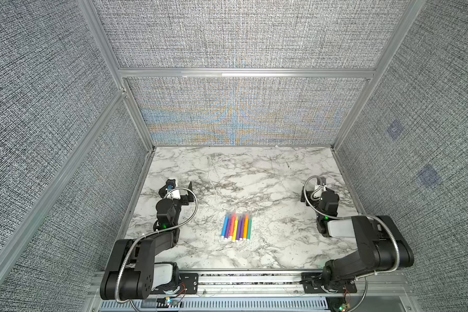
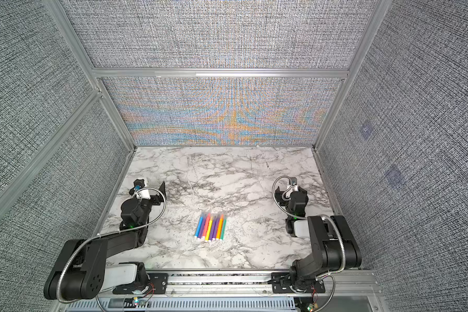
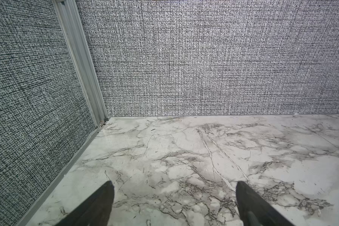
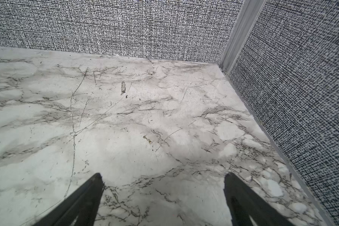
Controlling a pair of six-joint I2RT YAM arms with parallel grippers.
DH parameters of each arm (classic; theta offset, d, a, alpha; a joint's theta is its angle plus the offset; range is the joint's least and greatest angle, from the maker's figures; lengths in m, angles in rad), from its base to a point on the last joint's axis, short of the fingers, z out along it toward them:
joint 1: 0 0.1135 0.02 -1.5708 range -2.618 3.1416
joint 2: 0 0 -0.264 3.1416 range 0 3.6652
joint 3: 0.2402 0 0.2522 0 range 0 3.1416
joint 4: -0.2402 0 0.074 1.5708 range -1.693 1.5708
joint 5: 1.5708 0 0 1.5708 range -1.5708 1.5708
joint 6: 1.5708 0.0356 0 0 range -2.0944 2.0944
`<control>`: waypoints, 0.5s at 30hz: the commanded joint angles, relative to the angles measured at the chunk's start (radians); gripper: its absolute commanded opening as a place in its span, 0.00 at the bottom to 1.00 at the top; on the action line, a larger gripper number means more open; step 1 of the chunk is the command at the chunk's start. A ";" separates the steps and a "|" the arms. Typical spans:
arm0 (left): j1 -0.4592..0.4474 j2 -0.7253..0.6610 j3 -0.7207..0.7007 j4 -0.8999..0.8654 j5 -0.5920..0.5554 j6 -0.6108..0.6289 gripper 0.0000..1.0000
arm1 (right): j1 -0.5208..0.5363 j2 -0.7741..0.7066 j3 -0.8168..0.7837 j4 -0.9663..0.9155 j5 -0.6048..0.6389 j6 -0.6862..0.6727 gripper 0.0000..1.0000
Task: Remove pen caps from pens
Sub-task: Pick up the pen from the center of the table.
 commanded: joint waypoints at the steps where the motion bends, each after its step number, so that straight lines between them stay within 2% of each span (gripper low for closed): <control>1: 0.000 -0.003 0.003 0.018 0.037 0.020 0.97 | 0.001 -0.001 0.003 0.024 0.000 0.000 0.99; 15: 0.007 -0.003 0.001 0.021 0.029 0.008 0.97 | -0.010 -0.003 0.008 0.014 -0.030 0.003 0.99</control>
